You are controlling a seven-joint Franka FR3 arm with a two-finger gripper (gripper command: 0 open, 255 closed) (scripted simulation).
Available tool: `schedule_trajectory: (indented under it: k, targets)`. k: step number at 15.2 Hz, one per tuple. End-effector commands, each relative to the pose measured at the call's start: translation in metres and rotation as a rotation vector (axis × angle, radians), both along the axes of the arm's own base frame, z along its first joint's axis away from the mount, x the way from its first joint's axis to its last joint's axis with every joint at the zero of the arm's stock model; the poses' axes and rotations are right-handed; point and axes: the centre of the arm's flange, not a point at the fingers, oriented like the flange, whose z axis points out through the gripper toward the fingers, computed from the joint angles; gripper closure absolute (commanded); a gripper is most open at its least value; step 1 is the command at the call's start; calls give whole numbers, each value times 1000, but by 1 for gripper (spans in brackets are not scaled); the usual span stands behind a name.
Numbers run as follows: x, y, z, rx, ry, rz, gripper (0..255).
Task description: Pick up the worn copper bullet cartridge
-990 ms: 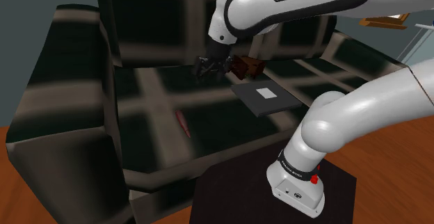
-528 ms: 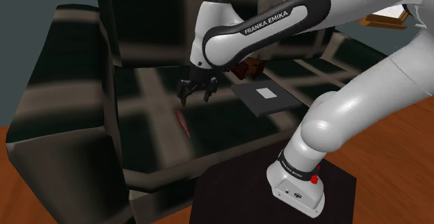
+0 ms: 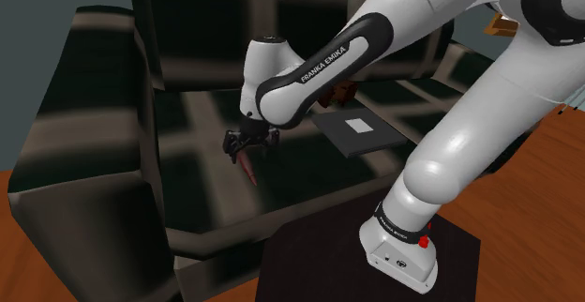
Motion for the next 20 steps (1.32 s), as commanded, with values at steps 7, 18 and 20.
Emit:
schedule_trajectory:
  k: [7,18,20]
  targets:
    - [2,1,-30,1,0,-2,255]
    - [2,1,-19,1,0,-1,255]
    - [2,1,-8,1,0,-1,255]
